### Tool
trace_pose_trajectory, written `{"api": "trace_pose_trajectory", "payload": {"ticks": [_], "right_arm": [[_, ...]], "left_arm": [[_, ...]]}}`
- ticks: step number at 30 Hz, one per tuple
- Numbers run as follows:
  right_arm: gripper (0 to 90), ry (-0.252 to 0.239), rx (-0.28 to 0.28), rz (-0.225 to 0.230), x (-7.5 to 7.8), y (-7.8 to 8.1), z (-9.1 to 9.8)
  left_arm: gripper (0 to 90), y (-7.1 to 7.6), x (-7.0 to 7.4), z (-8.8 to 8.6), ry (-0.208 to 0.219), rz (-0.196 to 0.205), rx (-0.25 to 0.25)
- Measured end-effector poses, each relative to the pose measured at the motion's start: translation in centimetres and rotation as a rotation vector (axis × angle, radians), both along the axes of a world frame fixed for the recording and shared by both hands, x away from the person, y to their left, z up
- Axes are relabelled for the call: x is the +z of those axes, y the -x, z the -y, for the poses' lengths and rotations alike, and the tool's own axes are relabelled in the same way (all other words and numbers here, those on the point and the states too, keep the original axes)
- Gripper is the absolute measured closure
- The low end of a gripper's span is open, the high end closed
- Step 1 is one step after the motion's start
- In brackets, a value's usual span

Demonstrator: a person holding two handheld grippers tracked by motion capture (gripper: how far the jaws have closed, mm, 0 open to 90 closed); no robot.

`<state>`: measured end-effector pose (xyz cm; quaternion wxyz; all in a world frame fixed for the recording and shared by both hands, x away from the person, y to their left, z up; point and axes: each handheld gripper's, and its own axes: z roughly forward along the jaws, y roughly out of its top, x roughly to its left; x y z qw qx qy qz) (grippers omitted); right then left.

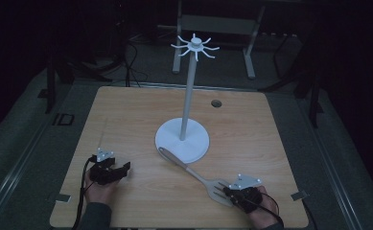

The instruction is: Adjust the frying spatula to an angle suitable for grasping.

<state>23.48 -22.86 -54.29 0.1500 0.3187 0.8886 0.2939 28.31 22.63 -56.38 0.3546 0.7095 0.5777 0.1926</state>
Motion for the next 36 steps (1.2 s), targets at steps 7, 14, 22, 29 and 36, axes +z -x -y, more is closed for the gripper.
{"api": "trace_pose_trajectory", "payload": {"ticks": [7,14,22,29,36], "right_arm": [[89.8,-0.001,0.049,0.003,0.6,0.9,-1.1],[85.6,-0.026,0.063,-0.007,1.1,0.7,-1.8],[79.3,-0.002,0.082,0.027,2.2,-2.0,-5.0],[68.7,0.027,0.053,0.012,2.6,-5.8,-8.5],[68.4,0.091,0.048,-0.067,1.0,-8.6,-11.5]], "left_arm": [[33.1,0.0,0.0,0.0,-0.002,0.001,-0.001],[33.2,0.0,0.0,0.0,-0.001,0.002,-0.001],[33.2,0.0,0.0,0.0,-0.002,0.002,-0.001],[33.2,0.0,0.0,0.0,0.0,0.002,-0.004],[33.2,0.0,0.0,-0.1,0.006,0.006,-0.002]]}}
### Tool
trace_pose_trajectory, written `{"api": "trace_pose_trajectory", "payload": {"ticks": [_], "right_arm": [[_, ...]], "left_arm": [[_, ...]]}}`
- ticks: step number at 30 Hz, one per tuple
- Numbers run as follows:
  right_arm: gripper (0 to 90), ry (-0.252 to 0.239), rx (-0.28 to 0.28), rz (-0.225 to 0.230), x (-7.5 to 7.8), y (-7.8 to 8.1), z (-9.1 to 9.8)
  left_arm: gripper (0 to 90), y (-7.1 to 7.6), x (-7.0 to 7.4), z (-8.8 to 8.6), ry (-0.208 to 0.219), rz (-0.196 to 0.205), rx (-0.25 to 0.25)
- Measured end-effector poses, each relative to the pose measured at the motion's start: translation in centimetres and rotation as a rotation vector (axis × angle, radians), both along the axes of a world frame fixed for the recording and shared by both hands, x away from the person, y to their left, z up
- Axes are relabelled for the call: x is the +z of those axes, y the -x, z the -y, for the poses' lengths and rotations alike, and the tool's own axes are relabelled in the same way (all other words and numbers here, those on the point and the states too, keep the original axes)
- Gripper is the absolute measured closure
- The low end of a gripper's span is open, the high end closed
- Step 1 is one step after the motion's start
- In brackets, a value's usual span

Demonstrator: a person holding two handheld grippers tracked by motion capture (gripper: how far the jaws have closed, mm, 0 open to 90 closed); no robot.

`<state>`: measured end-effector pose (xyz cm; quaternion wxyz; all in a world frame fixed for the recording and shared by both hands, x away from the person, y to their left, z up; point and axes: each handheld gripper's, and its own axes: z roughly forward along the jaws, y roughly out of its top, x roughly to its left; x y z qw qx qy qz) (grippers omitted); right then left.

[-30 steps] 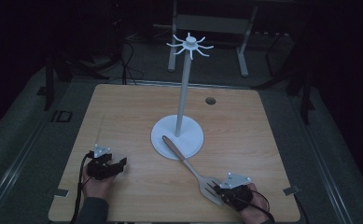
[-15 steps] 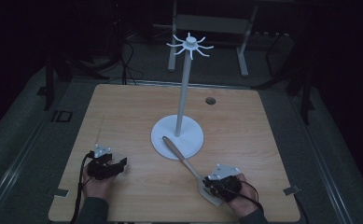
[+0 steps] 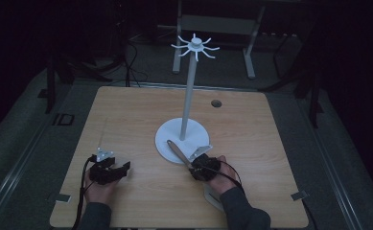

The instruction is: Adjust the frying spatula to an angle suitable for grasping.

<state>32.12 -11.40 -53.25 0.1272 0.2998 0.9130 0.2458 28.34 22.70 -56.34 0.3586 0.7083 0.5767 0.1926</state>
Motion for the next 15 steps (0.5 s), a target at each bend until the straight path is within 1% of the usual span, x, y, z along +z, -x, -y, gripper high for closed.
{"api": "trace_pose_trajectory", "payload": {"ticks": [2,3,4,5,6,7,9,12,14,15], "right_arm": [[71.9,0.011,-0.004,-0.015,-0.4,-0.3,-0.1],[71.9,0.011,-0.004,-0.015,-0.4,-0.3,-0.1],[74.8,-0.003,0.002,-0.037,-0.5,-0.5,-0.1],[75.4,-0.011,-0.002,-0.043,-0.5,-0.6,0.0],[75.9,-0.006,0.0,-0.039,-0.5,-0.6,0.2],[76.9,0.011,-0.005,-0.034,-0.4,-0.5,0.5],[77.2,0.018,-0.008,-0.035,-0.4,-0.5,0.7],[77.2,0.03,-0.022,-0.036,-0.3,-0.7,2.1],[77.2,0.027,-0.044,-0.045,-0.3,-0.8,3.0],[77.2,0.02,-0.058,-0.051,-0.3,-1.0,3.8]], "left_arm": [[33.2,0.0,0.0,0.0,0.0,0.0,0.0],[33.2,0.0,0.0,0.0,0.001,0.0,0.001],[33.2,0.0,0.0,0.0,0.001,0.0,0.001],[33.2,0.0,0.0,0.0,0.001,0.0,0.0],[33.2,0.0,0.0,0.0,0.001,0.0,0.0],[33.2,0.0,0.0,0.0,0.0,0.0,0.0],[33.2,0.0,0.0,0.0,0.0,-0.001,0.0],[33.2,0.0,0.0,0.0,-0.002,-0.001,0.0],[33.2,0.0,0.0,0.0,-0.003,-0.004,-0.002],[33.2,0.0,0.0,0.1,-0.004,-0.004,-0.003]]}}
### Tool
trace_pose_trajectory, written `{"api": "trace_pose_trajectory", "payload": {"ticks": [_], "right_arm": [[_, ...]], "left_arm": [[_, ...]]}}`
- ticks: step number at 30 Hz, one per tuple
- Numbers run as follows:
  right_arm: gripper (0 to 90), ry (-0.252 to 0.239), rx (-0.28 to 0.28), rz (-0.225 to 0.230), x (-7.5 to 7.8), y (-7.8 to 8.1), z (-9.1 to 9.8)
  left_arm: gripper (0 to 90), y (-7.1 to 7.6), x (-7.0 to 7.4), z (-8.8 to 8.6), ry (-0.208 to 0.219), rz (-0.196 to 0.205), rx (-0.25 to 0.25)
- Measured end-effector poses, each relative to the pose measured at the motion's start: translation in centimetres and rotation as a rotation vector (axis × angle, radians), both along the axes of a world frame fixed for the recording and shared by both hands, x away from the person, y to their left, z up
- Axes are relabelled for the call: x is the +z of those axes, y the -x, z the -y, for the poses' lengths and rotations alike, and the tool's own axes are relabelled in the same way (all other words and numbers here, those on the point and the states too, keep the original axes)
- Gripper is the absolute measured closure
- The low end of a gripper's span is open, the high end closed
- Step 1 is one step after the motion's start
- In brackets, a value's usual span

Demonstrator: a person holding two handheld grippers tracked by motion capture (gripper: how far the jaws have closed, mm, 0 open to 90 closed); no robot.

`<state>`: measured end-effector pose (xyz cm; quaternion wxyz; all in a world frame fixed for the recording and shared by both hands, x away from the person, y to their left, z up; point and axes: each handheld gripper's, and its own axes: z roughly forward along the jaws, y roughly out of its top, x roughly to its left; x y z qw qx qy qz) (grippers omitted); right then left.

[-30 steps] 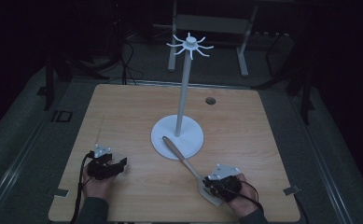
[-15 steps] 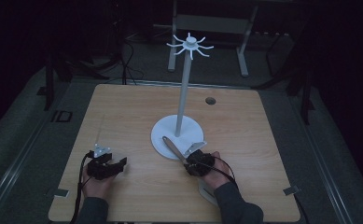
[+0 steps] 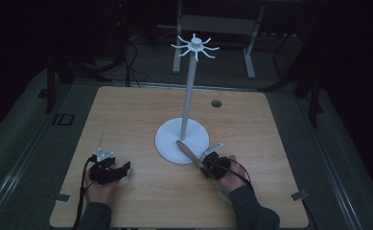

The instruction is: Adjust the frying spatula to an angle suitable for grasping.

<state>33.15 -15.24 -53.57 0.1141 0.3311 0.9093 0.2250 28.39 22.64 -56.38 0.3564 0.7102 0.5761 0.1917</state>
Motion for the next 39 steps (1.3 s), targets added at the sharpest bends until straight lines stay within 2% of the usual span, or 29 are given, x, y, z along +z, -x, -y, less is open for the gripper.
{"api": "trace_pose_trajectory", "payload": {"ticks": [4,5,11,15,20,27,32,39], "right_arm": [[76.7,-0.007,-0.012,-0.01,0.0,-0.2,0.6],[74.8,-0.014,-0.011,-0.025,0.1,-0.5,0.6],[71.9,-0.028,-0.011,-0.016,0.2,-1.5,-0.1],[73.0,0.004,-0.008,-0.02,0.4,-2.3,-1.4],[73.1,0.037,-0.022,-0.02,0.4,-2.5,-2.2],[72.9,0.058,-0.033,-0.027,-0.1,-2.9,-2.5],[74.1,0.028,-0.039,-0.045,-0.1,-3.1,-2.2],[74.4,0.022,-0.023,-0.02,0.5,-2.4,-2.1]], "left_arm": [[33.2,0.0,0.0,0.1,-0.001,-0.003,-0.001],[33.2,-0.1,-0.1,0.1,-0.002,-0.003,-0.001],[33.2,0.0,0.0,0.0,0.0,-0.003,0.0],[33.2,-0.1,0.0,0.0,0.001,-0.002,0.0],[33.2,0.0,0.0,0.0,0.003,0.003,0.003],[33.2,-0.1,0.0,0.0,0.003,0.0,0.002],[33.2,0.0,0.0,0.0,0.002,0.002,0.002],[33.3,-0.2,-0.1,0.0,0.004,-0.001,0.0]]}}
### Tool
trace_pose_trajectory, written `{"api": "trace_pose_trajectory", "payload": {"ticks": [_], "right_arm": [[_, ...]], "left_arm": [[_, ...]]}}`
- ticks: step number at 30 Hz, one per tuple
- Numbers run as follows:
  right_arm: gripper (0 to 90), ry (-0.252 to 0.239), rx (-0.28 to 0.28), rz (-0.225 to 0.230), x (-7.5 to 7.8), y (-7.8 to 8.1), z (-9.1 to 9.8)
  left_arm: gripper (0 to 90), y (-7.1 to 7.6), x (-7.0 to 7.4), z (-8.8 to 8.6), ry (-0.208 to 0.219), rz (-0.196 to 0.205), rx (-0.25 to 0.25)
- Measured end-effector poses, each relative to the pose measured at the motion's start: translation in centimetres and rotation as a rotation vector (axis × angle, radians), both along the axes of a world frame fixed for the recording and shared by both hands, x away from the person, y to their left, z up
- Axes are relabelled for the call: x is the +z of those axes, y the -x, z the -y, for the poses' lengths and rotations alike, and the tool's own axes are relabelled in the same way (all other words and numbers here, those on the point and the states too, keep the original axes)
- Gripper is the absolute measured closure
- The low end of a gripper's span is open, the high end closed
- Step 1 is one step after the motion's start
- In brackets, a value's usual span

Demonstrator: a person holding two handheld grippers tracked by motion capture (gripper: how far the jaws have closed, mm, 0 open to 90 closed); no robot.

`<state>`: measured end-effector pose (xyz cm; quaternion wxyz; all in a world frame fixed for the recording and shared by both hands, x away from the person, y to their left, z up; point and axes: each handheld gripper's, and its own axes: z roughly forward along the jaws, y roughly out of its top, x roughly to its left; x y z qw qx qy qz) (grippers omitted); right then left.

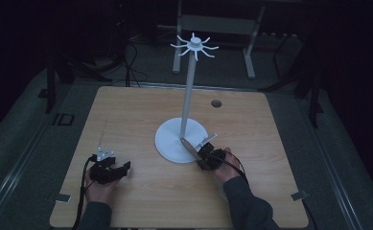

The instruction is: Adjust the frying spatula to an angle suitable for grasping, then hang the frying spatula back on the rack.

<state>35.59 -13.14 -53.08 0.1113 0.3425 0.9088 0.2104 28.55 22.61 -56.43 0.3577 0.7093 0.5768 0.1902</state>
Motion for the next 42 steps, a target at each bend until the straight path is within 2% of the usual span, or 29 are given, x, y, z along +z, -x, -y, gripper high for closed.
{"api": "trace_pose_trajectory", "payload": {"ticks": [6,16,21,36,42], "right_arm": [[74.4,-0.026,0.0,0.023,0.6,0.4,0.6],[74.4,-0.059,-0.012,0.043,0.8,1.0,0.8],[74.4,-0.083,-0.021,0.059,1.4,1.3,1.1],[74.4,-0.189,-0.071,0.156,4.1,2.0,3.4],[74.4,-0.224,-0.083,0.182,4.7,2.2,4.2]], "left_arm": [[33.3,0.0,0.0,0.0,-0.003,-0.001,-0.002],[33.3,0.0,0.0,0.0,-0.001,0.0,0.0],[33.3,0.1,0.1,0.0,-0.002,0.001,0.001],[33.3,0.0,-0.1,0.0,-0.005,-0.005,-0.001],[33.2,0.0,-0.1,0.0,-0.004,-0.008,0.001]]}}
